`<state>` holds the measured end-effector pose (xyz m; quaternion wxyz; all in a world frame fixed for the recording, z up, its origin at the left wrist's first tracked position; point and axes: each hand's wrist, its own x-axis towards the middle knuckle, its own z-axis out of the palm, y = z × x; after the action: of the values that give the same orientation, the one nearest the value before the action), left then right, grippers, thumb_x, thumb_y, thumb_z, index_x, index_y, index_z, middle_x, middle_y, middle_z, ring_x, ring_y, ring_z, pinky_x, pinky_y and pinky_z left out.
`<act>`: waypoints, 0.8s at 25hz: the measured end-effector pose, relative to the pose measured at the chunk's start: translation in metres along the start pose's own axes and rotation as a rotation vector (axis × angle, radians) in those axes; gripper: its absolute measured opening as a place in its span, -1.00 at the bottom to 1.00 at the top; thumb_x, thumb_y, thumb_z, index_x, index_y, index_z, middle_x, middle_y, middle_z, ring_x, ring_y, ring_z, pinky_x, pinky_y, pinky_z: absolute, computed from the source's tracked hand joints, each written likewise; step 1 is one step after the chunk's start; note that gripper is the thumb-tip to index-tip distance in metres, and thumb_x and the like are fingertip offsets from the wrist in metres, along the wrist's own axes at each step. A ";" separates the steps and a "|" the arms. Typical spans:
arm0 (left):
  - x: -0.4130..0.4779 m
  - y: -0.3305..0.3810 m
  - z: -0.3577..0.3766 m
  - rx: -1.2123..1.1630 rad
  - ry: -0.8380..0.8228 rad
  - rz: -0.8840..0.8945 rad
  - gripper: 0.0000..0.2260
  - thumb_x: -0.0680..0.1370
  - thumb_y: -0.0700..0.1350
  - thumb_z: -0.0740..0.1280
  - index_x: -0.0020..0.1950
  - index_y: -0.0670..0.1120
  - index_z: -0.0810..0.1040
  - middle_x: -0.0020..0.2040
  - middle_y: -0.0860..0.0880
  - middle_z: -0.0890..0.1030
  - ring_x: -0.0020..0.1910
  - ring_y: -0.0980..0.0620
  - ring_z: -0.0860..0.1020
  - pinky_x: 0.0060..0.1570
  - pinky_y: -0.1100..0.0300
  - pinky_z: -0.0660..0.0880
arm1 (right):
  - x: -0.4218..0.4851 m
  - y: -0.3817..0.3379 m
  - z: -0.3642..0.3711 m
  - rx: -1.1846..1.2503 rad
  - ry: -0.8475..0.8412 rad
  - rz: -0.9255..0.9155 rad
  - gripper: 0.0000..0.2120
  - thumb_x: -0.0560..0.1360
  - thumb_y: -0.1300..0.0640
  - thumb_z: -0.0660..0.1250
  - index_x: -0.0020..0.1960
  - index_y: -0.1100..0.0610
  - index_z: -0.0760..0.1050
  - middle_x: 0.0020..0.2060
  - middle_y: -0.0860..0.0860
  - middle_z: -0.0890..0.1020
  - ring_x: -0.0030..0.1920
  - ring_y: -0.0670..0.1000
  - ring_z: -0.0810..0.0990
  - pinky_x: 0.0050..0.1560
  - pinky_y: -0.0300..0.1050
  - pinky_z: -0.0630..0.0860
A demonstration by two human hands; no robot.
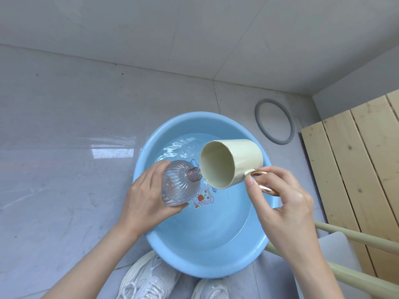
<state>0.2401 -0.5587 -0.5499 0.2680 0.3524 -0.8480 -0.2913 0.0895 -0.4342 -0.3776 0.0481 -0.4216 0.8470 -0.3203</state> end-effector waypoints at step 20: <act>0.000 0.002 0.000 -0.002 0.036 0.010 -0.21 0.25 0.27 0.37 0.30 -0.22 0.40 0.20 -0.15 0.55 0.17 -0.01 0.45 0.14 0.22 0.35 | -0.001 0.000 0.003 -0.051 0.008 -0.057 -0.74 0.48 -0.05 0.29 -0.21 0.12 0.60 -0.10 0.00 0.56 -0.13 -0.10 0.58 -0.04 -0.49 0.43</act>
<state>0.2392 -0.5580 -0.5484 0.2848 0.3530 -0.8447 -0.2843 0.0913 -0.4350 -0.3796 0.0249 -0.4454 0.8427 -0.3014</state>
